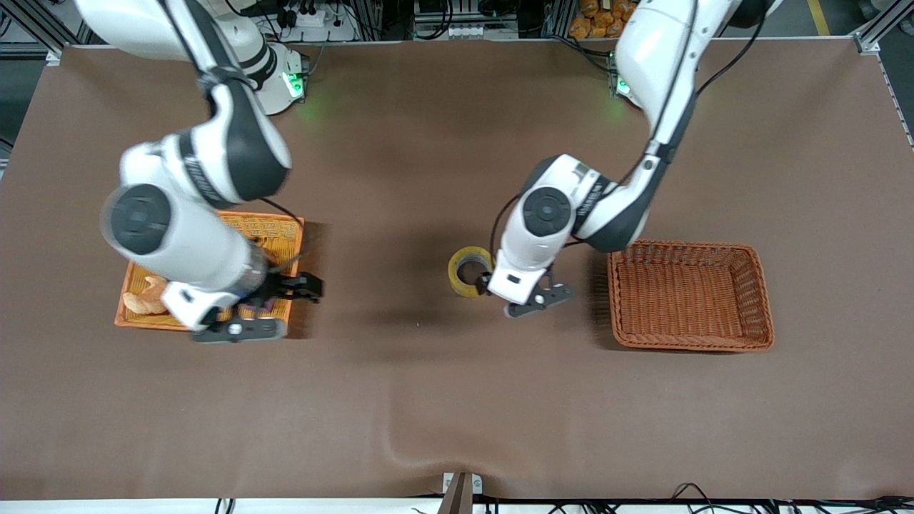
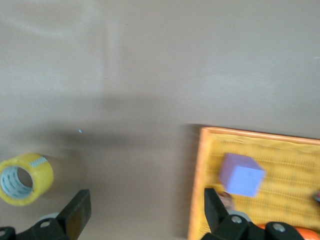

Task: Transfer tape with both arms
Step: 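Grasp the tape with the left gripper while the right gripper returns to rest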

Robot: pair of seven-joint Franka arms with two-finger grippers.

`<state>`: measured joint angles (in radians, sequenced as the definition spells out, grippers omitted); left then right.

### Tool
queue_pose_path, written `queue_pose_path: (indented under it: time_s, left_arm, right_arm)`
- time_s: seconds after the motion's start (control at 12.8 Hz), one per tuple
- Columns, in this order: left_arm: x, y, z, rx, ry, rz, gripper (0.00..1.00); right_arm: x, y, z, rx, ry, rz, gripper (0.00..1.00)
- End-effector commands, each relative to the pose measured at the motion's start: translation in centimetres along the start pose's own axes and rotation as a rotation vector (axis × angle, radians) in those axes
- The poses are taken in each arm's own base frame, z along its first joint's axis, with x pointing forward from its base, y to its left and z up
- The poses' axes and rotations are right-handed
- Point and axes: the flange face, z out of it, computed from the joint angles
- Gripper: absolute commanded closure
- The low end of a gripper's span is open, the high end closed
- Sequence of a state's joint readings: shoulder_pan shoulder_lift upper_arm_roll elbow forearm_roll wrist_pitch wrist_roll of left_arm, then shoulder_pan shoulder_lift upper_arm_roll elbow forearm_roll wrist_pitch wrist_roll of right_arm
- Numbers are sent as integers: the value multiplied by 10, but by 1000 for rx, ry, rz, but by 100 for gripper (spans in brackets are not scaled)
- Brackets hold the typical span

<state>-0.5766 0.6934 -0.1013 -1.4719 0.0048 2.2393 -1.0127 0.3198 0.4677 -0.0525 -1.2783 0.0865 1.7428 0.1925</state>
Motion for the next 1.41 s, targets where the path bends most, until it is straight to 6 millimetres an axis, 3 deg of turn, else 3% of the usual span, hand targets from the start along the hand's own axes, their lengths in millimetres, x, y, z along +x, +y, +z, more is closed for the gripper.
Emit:
queue_pose_path:
  time_s: [0.0,0.16,0.23,0.47,0.55,0.78,1.09,1.33]
  left_arm:
    - [-18,18,29,3,2,5,0]
    - [-35,20,58,36,-20,31,0]
    - [-38,19,65,46,-23,40,0]
    - [-41,19,67,74,12,82,0]
    - [-41,18,67,76,11,84,0]
    - [-44,15,70,96,-1,88,0]
    - [-47,9,73,149,-32,93,0]
    - [-48,9,76,152,-34,96,0]
  right_arm:
    - [-29,37,-26,-15,-24,-36,0]
    - [-44,68,-41,-10,-23,-66,0]
    - [-51,95,-55,-6,-10,-29,0]
    - [-71,155,-84,1,-32,45,0]
    - [-77,172,-93,4,-27,-12,0]
    - [-96,185,-108,-23,-77,-62,0]
    - [-107,227,-129,-67,-22,-38,0]
    - [-120,234,-139,-66,-2,-63,0]
